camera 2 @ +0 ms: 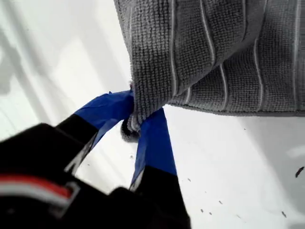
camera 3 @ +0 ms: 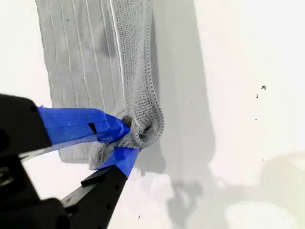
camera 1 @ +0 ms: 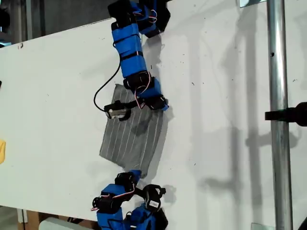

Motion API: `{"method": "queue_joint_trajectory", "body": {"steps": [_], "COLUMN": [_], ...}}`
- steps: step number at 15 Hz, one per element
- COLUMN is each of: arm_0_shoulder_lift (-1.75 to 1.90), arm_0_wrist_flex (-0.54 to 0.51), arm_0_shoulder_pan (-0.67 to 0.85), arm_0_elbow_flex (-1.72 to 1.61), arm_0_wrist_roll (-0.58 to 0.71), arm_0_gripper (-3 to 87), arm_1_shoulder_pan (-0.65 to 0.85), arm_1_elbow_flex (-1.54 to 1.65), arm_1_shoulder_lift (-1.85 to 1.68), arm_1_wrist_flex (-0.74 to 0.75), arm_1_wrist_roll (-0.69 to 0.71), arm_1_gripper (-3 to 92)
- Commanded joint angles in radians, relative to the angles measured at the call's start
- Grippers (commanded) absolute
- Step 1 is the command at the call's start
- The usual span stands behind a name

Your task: Grasp corners of a towel and fold twice.

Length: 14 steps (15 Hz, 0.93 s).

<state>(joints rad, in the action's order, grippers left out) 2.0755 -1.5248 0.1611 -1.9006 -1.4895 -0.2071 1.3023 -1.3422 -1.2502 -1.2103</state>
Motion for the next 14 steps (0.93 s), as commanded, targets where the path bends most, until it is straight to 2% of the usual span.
{"method": "queue_joint_trajectory", "body": {"steps": [1,3,8,11,14], "arm_0_shoulder_lift": [0.032,0.028,-0.158,-0.437,-0.692], "arm_0_wrist_flex": [0.037,0.098,0.273,0.273,0.212], "arm_0_shoulder_pan": [-0.035,0.067,0.482,0.629,0.713], "arm_0_elbow_flex": [0.021,-0.008,0.040,0.328,0.652], "arm_0_wrist_roll": [-0.020,0.077,0.494,0.670,0.736], "arm_0_gripper": [-2.9,-2.9,-2.9,-2.9,-2.8], "arm_1_shoulder_pan": [0.006,0.072,0.370,0.545,0.716], "arm_1_elbow_flex": [0.011,0.064,0.249,0.278,0.268], "arm_1_shoulder_lift": [-0.153,-0.190,-0.295,-0.330,-0.330], "arm_1_wrist_flex": [0.014,0.020,0.028,0.014,0.048], "arm_1_wrist_roll": [-0.020,0.015,0.209,0.331,0.431], "arm_1_gripper": [-0.2,-0.2,-0.2,-0.2,-0.2]}}
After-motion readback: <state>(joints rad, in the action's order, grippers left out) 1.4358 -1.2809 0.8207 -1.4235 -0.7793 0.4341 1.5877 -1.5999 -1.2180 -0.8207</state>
